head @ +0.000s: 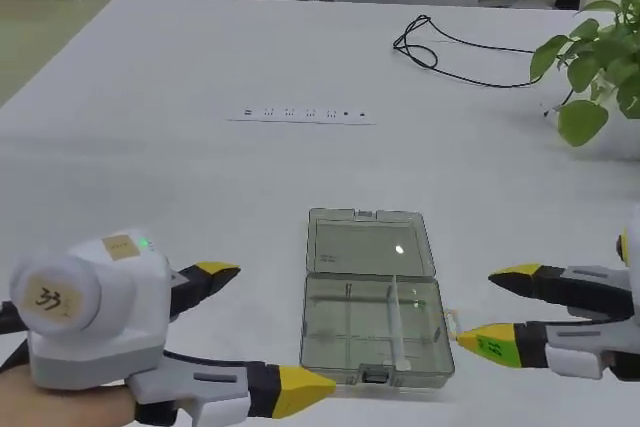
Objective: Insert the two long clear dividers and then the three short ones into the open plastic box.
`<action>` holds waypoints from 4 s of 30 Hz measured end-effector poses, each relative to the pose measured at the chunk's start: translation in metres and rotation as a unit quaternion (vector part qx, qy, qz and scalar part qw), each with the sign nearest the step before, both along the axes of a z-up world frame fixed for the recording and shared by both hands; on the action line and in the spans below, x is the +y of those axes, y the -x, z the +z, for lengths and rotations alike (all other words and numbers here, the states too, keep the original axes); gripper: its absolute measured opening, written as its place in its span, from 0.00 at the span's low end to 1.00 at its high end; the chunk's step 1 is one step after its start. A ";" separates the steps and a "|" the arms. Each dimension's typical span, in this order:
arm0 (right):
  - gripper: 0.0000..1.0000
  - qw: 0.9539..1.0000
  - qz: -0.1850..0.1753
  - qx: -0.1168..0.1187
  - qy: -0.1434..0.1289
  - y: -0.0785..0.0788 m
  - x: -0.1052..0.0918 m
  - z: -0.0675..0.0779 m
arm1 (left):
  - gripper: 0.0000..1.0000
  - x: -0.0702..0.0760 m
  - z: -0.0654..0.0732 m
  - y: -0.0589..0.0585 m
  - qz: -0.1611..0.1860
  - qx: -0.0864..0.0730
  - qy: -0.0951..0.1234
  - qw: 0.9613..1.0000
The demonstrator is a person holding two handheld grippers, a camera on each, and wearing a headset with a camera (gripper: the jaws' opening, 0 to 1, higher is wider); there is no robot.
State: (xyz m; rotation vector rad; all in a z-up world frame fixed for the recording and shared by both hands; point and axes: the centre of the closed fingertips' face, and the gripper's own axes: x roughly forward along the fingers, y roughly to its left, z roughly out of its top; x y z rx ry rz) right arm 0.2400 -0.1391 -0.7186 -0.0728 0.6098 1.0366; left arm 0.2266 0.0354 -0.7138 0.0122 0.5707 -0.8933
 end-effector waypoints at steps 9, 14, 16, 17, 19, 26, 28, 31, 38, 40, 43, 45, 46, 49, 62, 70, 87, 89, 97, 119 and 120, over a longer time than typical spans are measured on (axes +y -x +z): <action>0.77 0.999 0.006 -0.039 -0.001 0.008 -0.024 -0.006 | 0.94 0.022 -0.030 -0.005 0.025 0.031 -0.051 0.998; 0.81 0.998 0.013 -0.056 0.008 0.011 -0.036 -0.014 | 0.88 0.036 -0.055 -0.006 0.029 0.056 -0.100 0.993; 0.83 0.998 0.015 -0.059 0.015 0.012 -0.039 -0.018 | 0.88 0.042 -0.066 -0.006 0.036 0.075 -0.114 0.990; 0.84 0.998 0.016 -0.063 0.020 0.013 -0.042 -0.020 | 0.87 0.044 -0.069 -0.006 0.035 0.079 -0.118 0.989; 0.84 0.998 0.016 -0.063 0.021 0.014 -0.044 -0.022 | 0.84 0.051 -0.080 -0.006 0.039 0.093 -0.139 0.985; 0.85 0.997 0.017 -0.073 0.029 0.018 -0.048 -0.031 | 0.72 0.066 -0.105 -0.013 0.058 0.125 -0.178 0.974; 0.85 0.997 0.020 -0.071 0.031 0.019 -0.048 -0.032 | 0.70 0.067 -0.110 -0.014 0.056 0.131 -0.193 0.971; 0.84 0.997 0.019 -0.071 0.029 0.019 -0.048 -0.032 | 0.65 0.069 -0.116 -0.012 0.043 0.131 -0.223 0.965; 0.83 0.997 0.015 -0.078 0.023 0.015 -0.045 -0.028 | 0.57 0.073 -0.134 -0.010 0.032 0.143 -0.262 0.954; 0.83 0.997 0.014 -0.078 0.022 0.015 -0.045 -0.028 | 0.57 0.074 -0.137 -0.009 0.032 0.147 -0.267 0.952; 0.83 0.997 0.014 -0.079 0.021 0.015 -0.046 -0.028 | 0.53 0.077 -0.136 -0.010 0.036 0.140 -0.278 0.950; 0.83 0.997 0.013 -0.079 0.021 0.016 -0.046 -0.028 | 0.50 0.079 -0.137 -0.012 0.040 0.136 -0.288 0.947; 0.83 0.997 0.013 -0.079 0.021 0.016 -0.046 -0.029 | 0.50 0.078 -0.137 -0.012 0.046 0.142 -0.286 0.947; 0.82 0.996 0.013 -0.081 0.022 0.016 -0.045 -0.029 | 0.49 0.077 -0.137 -0.014 0.048 0.141 -0.284 0.947; 0.82 0.996 0.004 -0.087 0.014 0.014 -0.044 -0.026 | 0.32 0.081 -0.136 -0.019 0.046 0.164 -0.303 0.938; 0.81 0.996 0.003 -0.085 0.017 0.018 -0.045 -0.028 | 0.32 0.082 -0.137 -0.018 0.042 0.171 -0.309 0.935; 0.81 0.997 0.003 -0.081 0.019 0.021 -0.042 -0.031 | 0.31 0.079 -0.134 -0.016 0.049 0.187 -0.272 0.943; 0.81 0.997 0.003 -0.080 0.021 0.021 -0.042 -0.031 | 0.31 0.079 -0.134 -0.016 0.052 0.188 -0.265 0.944; 0.81 0.997 0.002 -0.080 0.022 0.020 -0.042 -0.030 | 0.31 0.078 -0.134 -0.015 0.058 0.190 -0.251 0.947; 0.81 0.996 -0.001 -0.079 0.027 0.019 -0.040 -0.023 | 0.31 0.068 -0.100 -0.016 0.118 0.191 -0.116 0.968; 0.81 0.996 -0.002 -0.079 0.027 0.019 -0.039 -0.022 | 0.31 0.067 -0.099 -0.017 0.119 0.190 -0.110 0.968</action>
